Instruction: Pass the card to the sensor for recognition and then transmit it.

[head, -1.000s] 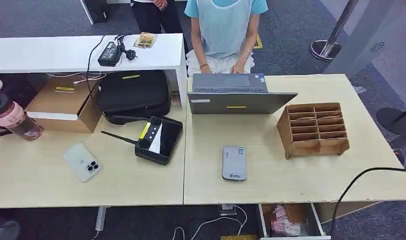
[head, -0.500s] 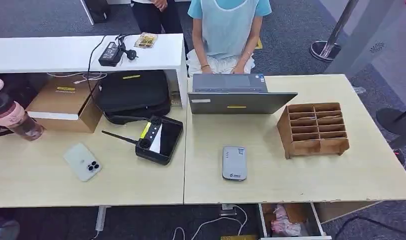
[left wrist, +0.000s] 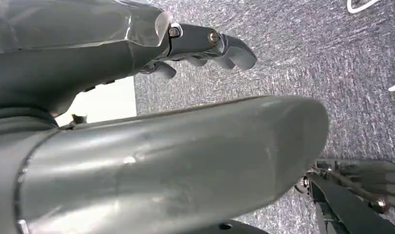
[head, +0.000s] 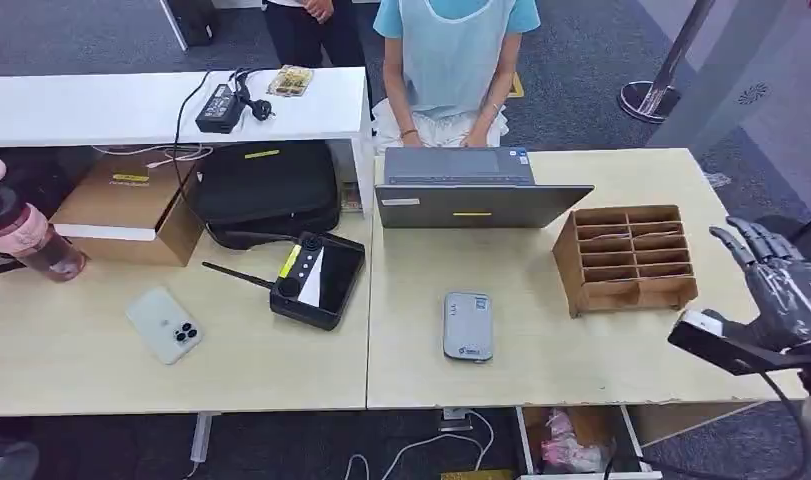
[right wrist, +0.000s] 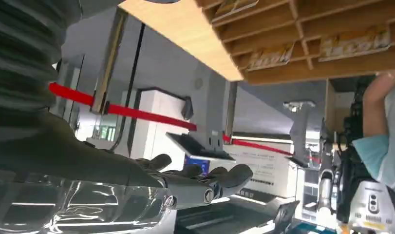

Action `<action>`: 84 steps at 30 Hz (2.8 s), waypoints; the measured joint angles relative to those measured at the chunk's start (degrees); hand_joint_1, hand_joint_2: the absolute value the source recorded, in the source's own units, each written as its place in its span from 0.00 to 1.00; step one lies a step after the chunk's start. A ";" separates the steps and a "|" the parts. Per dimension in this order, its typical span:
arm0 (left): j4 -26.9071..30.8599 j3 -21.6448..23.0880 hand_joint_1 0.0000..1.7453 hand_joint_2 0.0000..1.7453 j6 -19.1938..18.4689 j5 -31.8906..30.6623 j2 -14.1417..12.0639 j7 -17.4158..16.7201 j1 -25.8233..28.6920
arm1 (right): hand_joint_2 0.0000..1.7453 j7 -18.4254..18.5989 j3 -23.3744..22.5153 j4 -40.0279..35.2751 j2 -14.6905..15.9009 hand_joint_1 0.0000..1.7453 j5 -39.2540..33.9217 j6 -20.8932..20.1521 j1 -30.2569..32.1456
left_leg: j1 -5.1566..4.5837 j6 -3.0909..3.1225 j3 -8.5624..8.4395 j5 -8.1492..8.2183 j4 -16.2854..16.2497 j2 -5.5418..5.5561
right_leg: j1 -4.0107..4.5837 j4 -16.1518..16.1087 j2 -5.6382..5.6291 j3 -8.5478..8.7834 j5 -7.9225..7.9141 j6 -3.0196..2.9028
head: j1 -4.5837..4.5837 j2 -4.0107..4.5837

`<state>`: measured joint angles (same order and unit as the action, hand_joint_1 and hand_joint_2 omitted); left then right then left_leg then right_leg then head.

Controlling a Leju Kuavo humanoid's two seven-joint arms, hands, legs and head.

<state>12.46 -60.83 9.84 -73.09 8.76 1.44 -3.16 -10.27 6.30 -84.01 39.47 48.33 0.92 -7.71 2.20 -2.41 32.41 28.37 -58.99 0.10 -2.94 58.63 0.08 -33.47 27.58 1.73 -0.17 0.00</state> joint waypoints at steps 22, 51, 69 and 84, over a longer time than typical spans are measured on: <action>0.00 0.00 0.00 0.00 -0.81 -1.75 -0.57 0.33 -0.01 | 1.00 -1.03 2.60 16.14 -3.87 0.00 -0.29 0.11 -10.05 | -0.02 0.01 0.01 -0.04 -0.01 0.02 | -0.01 0.00 0.02 0.00 -0.02 0.01 | 0.00 0.00; 0.00 0.00 0.00 0.00 -0.28 -1.49 -0.70 -0.18 -0.13 | 1.00 -2.30 11.10 30.47 -10.93 0.00 3.39 2.30 -18.47 | -0.01 0.00 0.01 -0.04 0.00 -0.03 | -0.01 0.02 -0.06 -0.01 -0.02 0.00 | 0.00 0.00; 0.00 0.00 0.00 0.00 0.33 -1.60 -0.68 -0.22 -0.16 | 1.00 -1.94 13.22 40.65 -13.81 0.00 3.80 8.70 -24.12 | -0.01 -0.03 0.03 -0.09 -0.01 0.03 | -0.01 0.01 0.01 -0.02 -0.03 0.00 | 0.00 0.00; 0.00 0.00 0.00 0.00 0.83 -1.68 -0.68 -0.22 -0.15 | 1.00 -2.34 11.82 41.85 -13.77 0.00 3.63 9.92 -23.80 | -0.01 -0.03 0.00 -0.09 -0.01 0.01 | -0.01 0.01 -0.02 -0.05 -0.03 0.00 | 0.00 0.00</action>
<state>12.46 -60.83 10.67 -74.77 8.09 1.22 -3.31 -12.61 18.12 -42.16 25.70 51.96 10.84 -31.51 2.19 -2.44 32.42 28.28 -59.01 0.11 -2.95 58.63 0.06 -33.52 27.55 1.72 -0.17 0.00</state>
